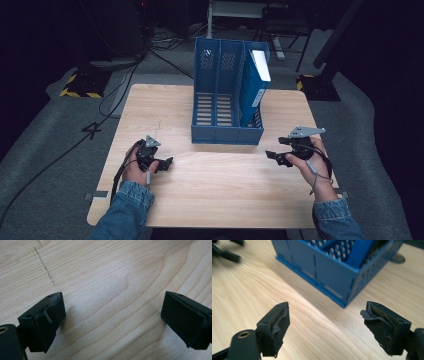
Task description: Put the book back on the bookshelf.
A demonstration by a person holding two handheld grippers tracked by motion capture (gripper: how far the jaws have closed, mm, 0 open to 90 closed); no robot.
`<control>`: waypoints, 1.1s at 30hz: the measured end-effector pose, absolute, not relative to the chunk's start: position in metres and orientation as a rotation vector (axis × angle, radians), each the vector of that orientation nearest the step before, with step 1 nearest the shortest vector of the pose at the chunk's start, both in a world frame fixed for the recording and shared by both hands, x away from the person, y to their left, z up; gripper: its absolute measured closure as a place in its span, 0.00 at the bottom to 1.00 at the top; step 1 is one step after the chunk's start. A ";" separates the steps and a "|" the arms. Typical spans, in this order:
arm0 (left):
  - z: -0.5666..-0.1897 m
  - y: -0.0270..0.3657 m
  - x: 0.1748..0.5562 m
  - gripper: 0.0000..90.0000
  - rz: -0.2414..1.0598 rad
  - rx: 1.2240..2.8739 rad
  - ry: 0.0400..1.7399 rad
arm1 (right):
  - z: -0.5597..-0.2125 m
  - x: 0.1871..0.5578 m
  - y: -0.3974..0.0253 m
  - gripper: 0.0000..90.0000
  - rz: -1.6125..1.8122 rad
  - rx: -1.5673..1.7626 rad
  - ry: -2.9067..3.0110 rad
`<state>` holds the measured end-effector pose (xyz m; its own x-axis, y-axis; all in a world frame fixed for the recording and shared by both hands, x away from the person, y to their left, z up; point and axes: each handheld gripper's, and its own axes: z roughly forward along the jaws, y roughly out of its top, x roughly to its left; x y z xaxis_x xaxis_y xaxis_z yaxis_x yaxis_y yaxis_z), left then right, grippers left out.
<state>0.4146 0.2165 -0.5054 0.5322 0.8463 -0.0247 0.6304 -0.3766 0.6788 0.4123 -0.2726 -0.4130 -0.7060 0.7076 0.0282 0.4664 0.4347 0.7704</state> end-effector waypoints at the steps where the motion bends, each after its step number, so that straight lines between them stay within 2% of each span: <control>1: -0.505 0.217 0.415 0.07 0.436 2.131 1.191 | -0.422 0.414 -0.274 0.24 1.126 1.023 2.391; 14: -0.505 0.217 0.415 0.07 0.436 2.132 1.191 | -0.481 0.420 -0.282 0.24 1.115 1.017 2.422; 24: -0.505 0.217 0.415 0.07 0.436 2.132 1.191 | -0.498 0.423 -0.280 0.21 1.059 0.970 2.425; 33: -0.505 0.217 0.415 0.07 0.435 2.133 1.192 | -0.505 0.424 -0.275 0.13 1.046 1.019 2.422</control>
<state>0.4145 0.2165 -0.5053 0.5320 0.8464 -0.0247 0.6314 -0.3771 0.6776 0.4237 -0.2745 -0.5053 -0.6980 0.7161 -0.0043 0.4877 0.4797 0.7295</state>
